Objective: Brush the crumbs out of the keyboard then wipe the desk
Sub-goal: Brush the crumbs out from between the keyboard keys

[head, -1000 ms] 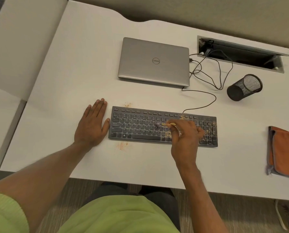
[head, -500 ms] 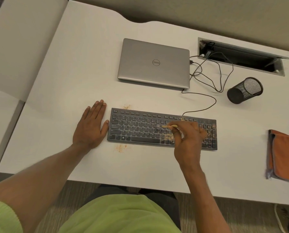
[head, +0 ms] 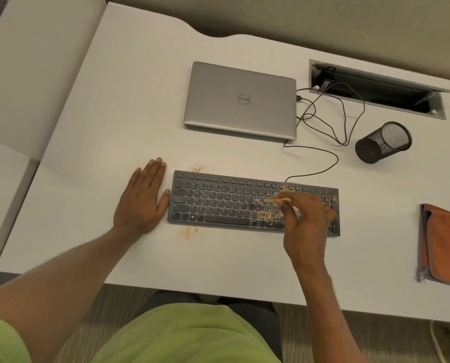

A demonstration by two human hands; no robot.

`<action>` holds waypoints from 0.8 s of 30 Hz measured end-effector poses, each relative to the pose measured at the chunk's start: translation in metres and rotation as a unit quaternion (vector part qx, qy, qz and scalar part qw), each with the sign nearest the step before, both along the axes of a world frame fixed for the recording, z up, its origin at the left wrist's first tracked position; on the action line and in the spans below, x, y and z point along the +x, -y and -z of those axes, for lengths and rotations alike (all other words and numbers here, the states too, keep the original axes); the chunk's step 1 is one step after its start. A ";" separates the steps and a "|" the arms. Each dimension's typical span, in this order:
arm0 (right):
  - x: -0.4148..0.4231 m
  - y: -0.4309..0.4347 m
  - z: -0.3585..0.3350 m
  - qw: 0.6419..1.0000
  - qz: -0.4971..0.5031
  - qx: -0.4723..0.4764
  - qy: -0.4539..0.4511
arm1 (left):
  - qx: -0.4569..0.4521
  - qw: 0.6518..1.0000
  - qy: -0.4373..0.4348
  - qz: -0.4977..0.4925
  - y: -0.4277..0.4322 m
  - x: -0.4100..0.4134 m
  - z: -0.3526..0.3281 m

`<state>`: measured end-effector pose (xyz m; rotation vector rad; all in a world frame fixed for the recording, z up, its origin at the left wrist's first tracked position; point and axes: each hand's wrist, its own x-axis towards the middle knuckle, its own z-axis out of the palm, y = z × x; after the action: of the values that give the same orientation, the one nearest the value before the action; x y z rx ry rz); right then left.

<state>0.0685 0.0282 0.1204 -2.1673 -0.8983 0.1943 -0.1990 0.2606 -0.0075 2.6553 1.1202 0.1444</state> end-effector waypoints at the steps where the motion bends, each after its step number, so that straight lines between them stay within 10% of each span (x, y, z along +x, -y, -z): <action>1: -0.001 -0.002 0.001 1.000 -0.010 -0.001 -0.005 | 0.001 1.000 0.000 0.000 0.000 0.000 0.000; 24: 0.002 -0.018 0.016 1.000 -0.022 -0.012 -0.006 | -0.001 1.000 0.004 -0.003 0.000 0.000 0.000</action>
<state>0.0704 0.0466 0.1042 -2.1671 -0.9422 0.2401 -0.1990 0.2601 -0.0073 2.6469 1.1255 0.1554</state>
